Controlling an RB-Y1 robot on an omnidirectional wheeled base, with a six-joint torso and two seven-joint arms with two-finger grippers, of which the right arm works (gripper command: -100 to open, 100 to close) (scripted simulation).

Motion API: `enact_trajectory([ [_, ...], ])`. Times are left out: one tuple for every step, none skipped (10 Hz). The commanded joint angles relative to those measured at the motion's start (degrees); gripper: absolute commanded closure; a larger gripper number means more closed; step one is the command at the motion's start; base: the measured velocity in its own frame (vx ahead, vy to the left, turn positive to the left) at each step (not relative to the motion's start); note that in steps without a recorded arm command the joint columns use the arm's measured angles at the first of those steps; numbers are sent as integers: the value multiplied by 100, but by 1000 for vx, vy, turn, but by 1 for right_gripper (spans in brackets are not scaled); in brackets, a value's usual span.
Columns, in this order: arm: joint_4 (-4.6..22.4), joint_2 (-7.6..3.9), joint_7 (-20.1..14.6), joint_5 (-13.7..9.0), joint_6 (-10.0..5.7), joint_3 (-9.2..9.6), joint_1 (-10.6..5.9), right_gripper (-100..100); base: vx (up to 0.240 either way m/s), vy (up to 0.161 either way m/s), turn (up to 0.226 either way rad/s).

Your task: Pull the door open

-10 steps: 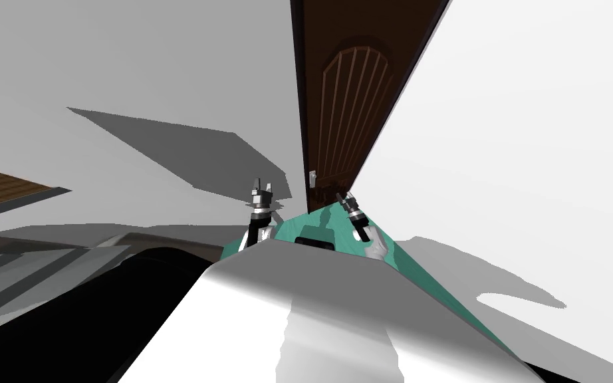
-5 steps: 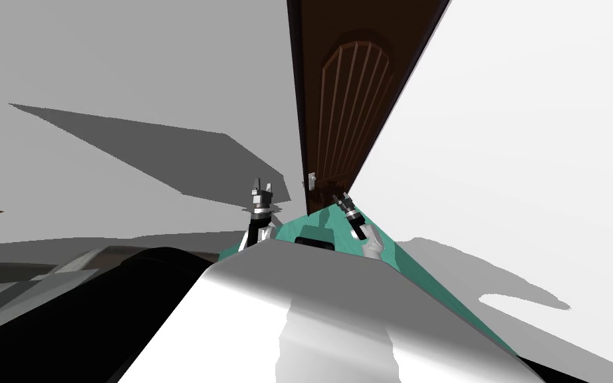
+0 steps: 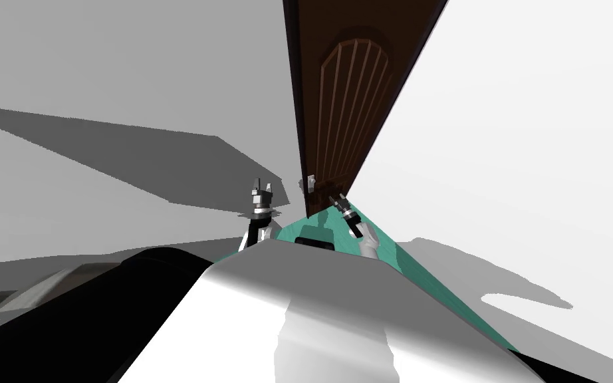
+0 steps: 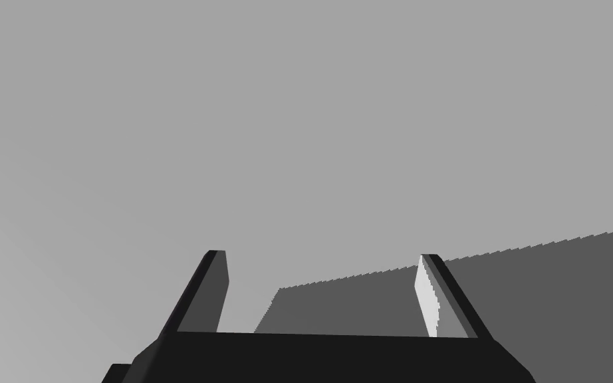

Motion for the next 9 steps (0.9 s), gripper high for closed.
enact_trajectory([
  [147, 30, 39, 166, -47, -16, -86, -100, 107, 66, -33],
  [290, 77, 76, 326, -87, -29, -168, -100, 135, 61, -62],
  [361, 101, 94, 407, -107, -35, -209, -100, 114, 58, -62],
  [503, 149, 131, 567, -147, -48, -290, -100, 99, 55, -76],
  [574, 173, 150, 647, -167, -55, -331, -100, 104, 60, -62],
  [687, 223, 179, 775, -199, -65, -395, -100, 116, 59, -56],
  [801, 272, 209, 903, -231, -76, -460, -100, 119, 66, -60],
  [914, 322, 238, 1031, -263, -86, -525, -100, 109, 85, -60],
  [993, 365, 259, 1120, -285, -93, -570, -100, 114, 58, -73],
])
